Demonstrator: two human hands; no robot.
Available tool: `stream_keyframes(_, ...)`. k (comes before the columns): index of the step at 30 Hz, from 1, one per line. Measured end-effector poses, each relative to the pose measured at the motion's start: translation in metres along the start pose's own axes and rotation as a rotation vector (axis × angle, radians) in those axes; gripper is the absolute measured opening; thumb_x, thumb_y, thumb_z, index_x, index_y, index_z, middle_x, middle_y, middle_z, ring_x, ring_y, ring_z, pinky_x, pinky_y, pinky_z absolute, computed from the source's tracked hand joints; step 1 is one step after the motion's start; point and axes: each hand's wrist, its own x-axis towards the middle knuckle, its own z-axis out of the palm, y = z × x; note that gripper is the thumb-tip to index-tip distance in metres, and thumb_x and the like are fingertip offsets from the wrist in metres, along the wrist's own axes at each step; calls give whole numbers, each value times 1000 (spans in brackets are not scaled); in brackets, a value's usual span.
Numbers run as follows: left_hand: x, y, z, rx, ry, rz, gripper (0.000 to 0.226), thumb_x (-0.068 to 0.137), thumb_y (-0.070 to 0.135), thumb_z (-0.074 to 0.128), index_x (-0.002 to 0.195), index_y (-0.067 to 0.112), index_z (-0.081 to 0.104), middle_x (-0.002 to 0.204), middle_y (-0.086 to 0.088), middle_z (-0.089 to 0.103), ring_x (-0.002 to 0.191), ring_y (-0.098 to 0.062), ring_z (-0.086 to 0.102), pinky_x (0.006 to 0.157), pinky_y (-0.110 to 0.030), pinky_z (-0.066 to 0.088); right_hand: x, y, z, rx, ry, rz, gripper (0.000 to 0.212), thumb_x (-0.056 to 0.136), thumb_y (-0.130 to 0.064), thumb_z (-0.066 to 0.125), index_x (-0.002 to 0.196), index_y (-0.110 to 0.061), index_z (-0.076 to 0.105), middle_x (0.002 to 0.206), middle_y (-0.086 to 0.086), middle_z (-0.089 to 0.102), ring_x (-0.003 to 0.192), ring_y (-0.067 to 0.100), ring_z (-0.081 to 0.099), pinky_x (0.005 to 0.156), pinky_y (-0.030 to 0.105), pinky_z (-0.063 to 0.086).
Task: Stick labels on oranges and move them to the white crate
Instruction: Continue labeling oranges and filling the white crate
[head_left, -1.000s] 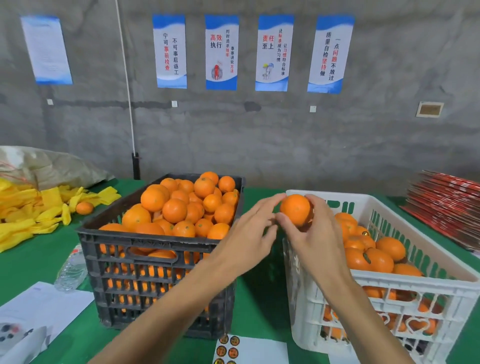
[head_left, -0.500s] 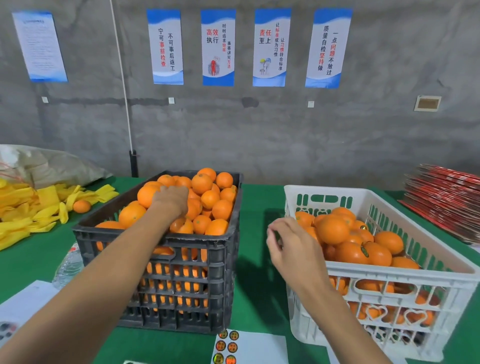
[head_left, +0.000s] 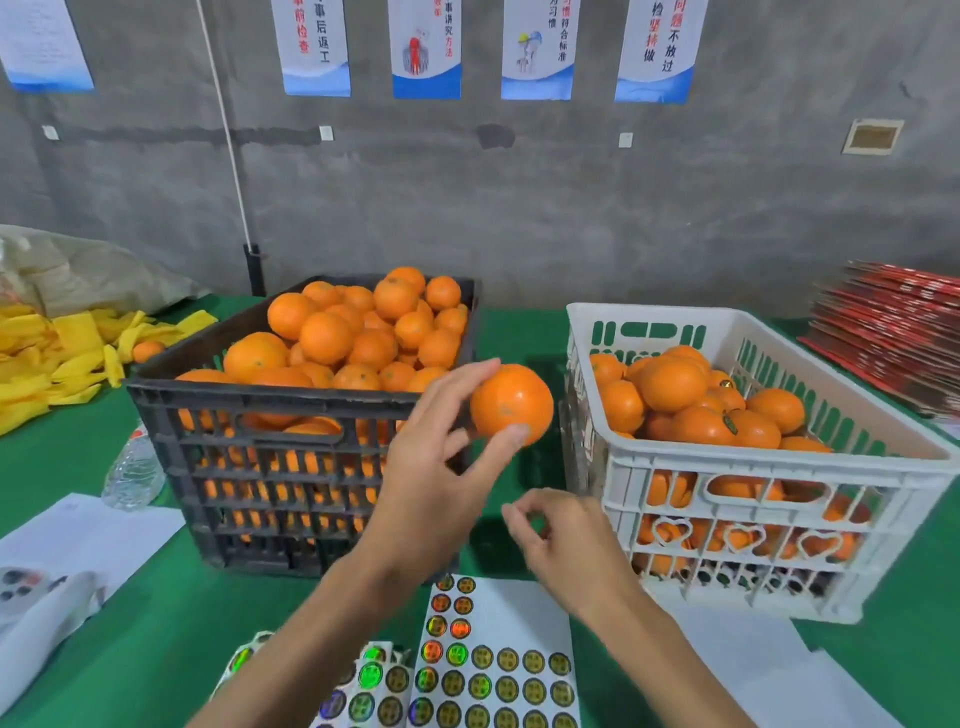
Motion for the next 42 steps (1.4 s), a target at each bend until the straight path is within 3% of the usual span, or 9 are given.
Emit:
stream_keyframes(5, -60, -49, 26, 498, -267, 188, 54, 101, 32, 58, 150, 16, 39, 156, 2, 33, 144, -16, 35, 119, -21, 24, -29, 26, 22, -99, -256, 31, 19, 99, -37, 55, 101, -23, 68, 103, -5, 70, 86, 19, 63, 79, 40, 54)
stream_keyframes(11, -94, -96, 29, 626, -386, 195, 53, 102, 22, 61, 150, 10, 42, 155, -7, 32, 143, -28, 38, 112, -39, 44, -70, 34, 60, -570, -359, 2, 75, 90, -82, 28, 117, -21, 63, 120, 1, 58, 109, 27, 50, 92, 40, 44)
stream_keyframes(16, -96, -107, 22, 553, -378, 205, 55, 103, 22, 61, 152, 12, 37, 156, -7, 31, 144, -27, 36, 115, -37, 38, -61, 51, 40, -212, -651, -123, 50, 99, -21, 46, 143, -45, 51, 168, -5, 19, 153, 18, 12, 125, 49, -1)
stream_keyframes(19, -94, -108, 18, 512, -334, 220, 54, 103, 22, 61, 151, 9, 41, 157, -7, 33, 146, -24, 35, 117, -34, 35, -63, 51, 37, -158, -552, -175, 60, 93, -3, 48, 134, -44, 62, 164, -11, 29, 149, 15, 23, 123, 39, 12)
stream_keyframes(22, -93, -110, 15, 508, -268, 229, 52, 104, 26, 59, 152, 11, 42, 159, -5, 33, 146, -21, 36, 116, -32, 37, -80, 49, 51, -263, -365, -156, 40, 103, -34, 43, 140, -37, 58, 155, -6, 44, 138, 19, 39, 116, 38, 28)
stream_keyframes(28, -93, -117, 6, 494, -285, 175, 56, 104, 25, 59, 154, 11, 36, 161, -2, 27, 149, -17, 30, 118, -24, 29, -66, 48, 74, -159, -535, -173, 55, 104, -50, 42, 155, -31, 37, 168, -5, 17, 155, 15, 11, 125, 31, 5)
stream_keyframes(32, -101, -120, 4, 485, -318, 149, 57, 105, 24, 58, 155, 13, 34, 161, -5, 28, 149, -16, 30, 118, -22, 27, -56, 51, 69, 120, -505, -56, 56, 99, -54, 55, 148, -30, 48, 163, -14, 27, 148, 4, 25, 122, 23, 19)
stream_keyframes(36, -104, -121, 4, 474, -333, 110, 55, 105, 26, 56, 153, 9, 38, 159, -6, 30, 149, -17, 32, 118, -24, 32, -55, 68, 52, -137, -319, -81, 62, 96, -67, 48, 148, -34, 47, 156, -20, 37, 139, 1, 34, 117, 27, 31)
stream_keyframes(42, -113, -123, 13, 389, -350, 2, 53, 107, 33, 52, 154, 16, 35, 157, 2, 31, 146, -16, 36, 115, -32, 39, -63, 81, 50, -124, -440, -16, 74, 93, -69, 51, 152, -25, 45, 157, -14, 34, 143, 3, 29, 116, 25, 28)
